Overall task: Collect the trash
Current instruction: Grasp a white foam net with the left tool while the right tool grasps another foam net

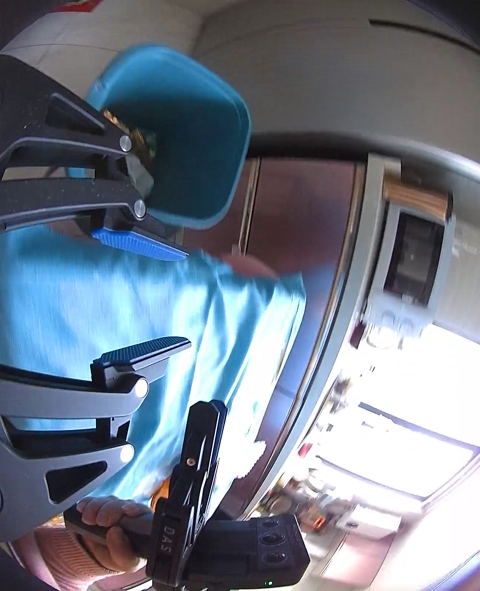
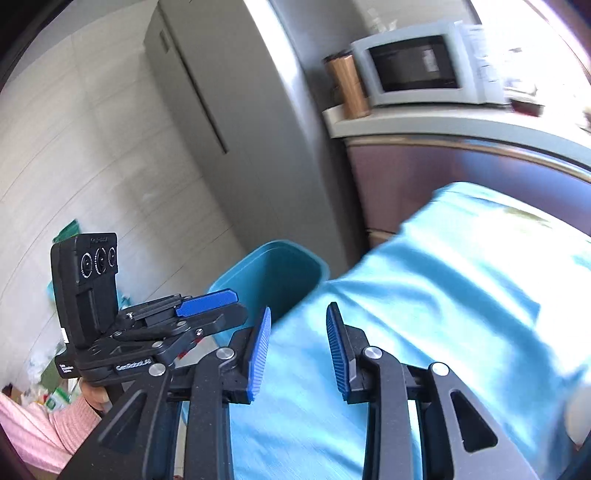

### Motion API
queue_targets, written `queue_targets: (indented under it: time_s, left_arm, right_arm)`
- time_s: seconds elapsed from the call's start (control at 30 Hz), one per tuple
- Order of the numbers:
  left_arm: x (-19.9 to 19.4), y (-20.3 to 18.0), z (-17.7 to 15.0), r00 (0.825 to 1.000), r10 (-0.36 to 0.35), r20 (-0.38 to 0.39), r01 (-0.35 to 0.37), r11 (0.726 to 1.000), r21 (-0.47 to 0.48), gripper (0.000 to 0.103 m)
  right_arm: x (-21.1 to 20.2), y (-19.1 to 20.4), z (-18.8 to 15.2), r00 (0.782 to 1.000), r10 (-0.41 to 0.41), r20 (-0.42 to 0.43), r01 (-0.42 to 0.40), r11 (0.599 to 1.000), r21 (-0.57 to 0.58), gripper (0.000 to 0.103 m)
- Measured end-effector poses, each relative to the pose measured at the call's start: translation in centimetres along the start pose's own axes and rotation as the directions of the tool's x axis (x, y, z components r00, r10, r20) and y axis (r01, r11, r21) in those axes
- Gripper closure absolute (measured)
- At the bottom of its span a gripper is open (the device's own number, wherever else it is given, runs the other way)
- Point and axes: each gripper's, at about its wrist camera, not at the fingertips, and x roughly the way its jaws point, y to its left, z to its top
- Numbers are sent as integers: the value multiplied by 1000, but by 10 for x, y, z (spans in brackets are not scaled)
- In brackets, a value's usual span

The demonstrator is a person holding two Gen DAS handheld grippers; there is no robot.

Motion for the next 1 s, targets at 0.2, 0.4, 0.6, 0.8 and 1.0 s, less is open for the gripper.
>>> queue_targets:
  time_s: [0.2, 0.4, 0.6, 0.8, 1.0]
  left_arm:
    - [32, -60, 10, 991, -127, -50, 130, 989, 76, 58]
    - [72, -117, 16, 973, -191, -126, 206, 971, 124, 52]
    - [123, -152, 26, 954, -220, -206, 246, 962, 114, 50]
    - [165, -162, 37, 939, -223, -261, 252, 964, 83, 49]
    - [191, -164, 42, 923, -245, -296, 265, 964, 28, 50]
  right_arm:
    - [-60, -37, -13, 984, -161, 77, 159, 987, 35, 67]
    - [-107, -86, -17, 927, -352, 129, 342, 935, 91, 55]
    - [-114, -134, -10, 854, -510, 104, 501, 859, 103, 49]
    - [-103, -163, -8, 828, -558, 44, 552, 827, 103, 49]
    - [-94, -169, -9, 809, -588, 20, 584, 807, 86, 64]
